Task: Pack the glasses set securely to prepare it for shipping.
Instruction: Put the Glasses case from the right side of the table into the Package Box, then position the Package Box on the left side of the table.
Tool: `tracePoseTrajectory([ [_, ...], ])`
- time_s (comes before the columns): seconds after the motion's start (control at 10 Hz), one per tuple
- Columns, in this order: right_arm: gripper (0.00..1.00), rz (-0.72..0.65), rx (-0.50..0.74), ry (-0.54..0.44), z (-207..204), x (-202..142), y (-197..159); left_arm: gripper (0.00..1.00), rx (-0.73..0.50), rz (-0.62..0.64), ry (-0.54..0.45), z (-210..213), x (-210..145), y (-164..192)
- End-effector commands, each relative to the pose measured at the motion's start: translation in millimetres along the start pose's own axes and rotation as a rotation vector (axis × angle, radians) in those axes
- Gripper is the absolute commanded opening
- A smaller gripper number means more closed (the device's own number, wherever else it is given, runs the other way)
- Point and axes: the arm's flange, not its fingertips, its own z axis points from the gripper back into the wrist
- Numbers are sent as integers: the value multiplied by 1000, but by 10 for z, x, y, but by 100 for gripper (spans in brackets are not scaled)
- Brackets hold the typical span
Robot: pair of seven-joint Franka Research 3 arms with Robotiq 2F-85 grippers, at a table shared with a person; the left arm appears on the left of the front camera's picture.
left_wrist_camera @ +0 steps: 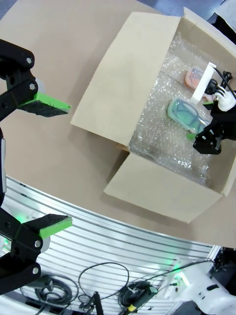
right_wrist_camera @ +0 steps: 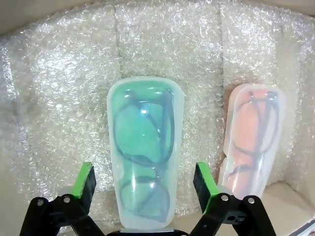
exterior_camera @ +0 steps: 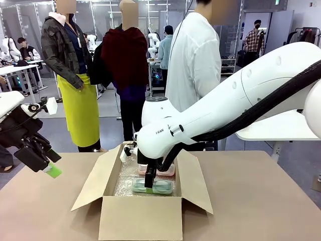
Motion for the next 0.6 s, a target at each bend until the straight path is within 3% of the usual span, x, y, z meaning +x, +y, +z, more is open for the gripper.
tracePoseTrajectory([
  [0.0, 100, 1, 4, -18, 12, 25, 15, 100, -12, -14, -21, 11, -6, 13],
  [0.5, 100, 1, 4, -18, 12, 25, 15, 100, -12, -14, -21, 11, -6, 13],
])
